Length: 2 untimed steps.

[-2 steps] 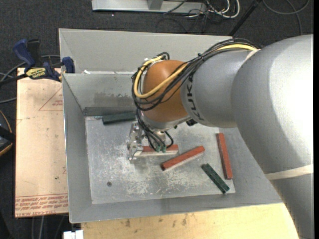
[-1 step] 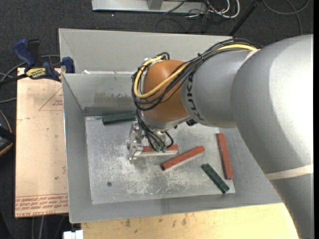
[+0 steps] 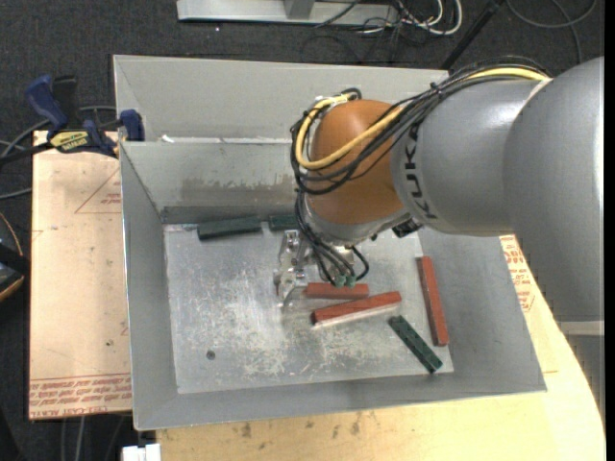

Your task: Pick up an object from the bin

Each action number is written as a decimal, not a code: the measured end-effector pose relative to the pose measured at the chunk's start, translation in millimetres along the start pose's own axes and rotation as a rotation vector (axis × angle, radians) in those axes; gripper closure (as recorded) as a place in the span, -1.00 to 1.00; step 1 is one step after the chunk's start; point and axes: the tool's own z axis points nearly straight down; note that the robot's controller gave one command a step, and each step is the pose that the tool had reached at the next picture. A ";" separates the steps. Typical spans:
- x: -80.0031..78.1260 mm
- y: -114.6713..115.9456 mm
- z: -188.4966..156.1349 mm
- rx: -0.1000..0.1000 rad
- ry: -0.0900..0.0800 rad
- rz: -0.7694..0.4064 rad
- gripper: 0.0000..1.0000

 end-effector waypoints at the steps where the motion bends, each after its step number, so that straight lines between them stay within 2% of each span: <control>1: -5.3 -16.4 -27.1 0.001 -0.013 -0.090 1.00; 2: -2.3 -15.8 -34.9 0.000 -0.003 -0.077 1.00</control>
Offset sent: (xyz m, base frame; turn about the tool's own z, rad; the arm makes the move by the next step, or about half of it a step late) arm 0.0037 -0.0143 0.0563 -0.0212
